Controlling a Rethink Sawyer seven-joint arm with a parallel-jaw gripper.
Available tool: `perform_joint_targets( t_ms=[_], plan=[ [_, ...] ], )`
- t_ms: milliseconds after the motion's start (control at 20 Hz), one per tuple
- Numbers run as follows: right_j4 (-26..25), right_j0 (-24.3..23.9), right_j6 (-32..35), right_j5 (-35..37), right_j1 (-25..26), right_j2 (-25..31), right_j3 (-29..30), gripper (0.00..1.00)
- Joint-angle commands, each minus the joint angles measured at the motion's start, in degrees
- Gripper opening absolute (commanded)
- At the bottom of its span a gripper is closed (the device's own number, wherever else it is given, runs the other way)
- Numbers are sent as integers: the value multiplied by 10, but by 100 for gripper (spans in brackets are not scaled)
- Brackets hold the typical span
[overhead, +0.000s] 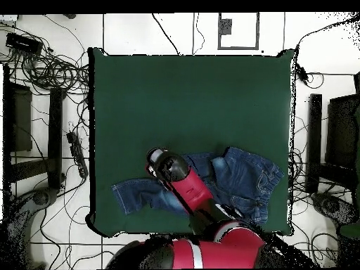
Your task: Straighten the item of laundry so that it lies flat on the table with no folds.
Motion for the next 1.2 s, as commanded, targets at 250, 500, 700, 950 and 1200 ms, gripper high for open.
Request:
perform_joint_targets(
  t_ms=[250, 500, 700, 950, 1200],
  plan=[
    [-78, 22, 0, -82, 206, 1, -85, 100],
    [-110, 6, 2, -12, 152, -5, -52, 100],
    [-134, 0, -6, 38, 106, -19, -30, 100],
    [-180, -10, -31, 121, 46, -56, -20, 100],
    [-214, -19, -19, 194, -18, -77, -9, 100]
  ],
)
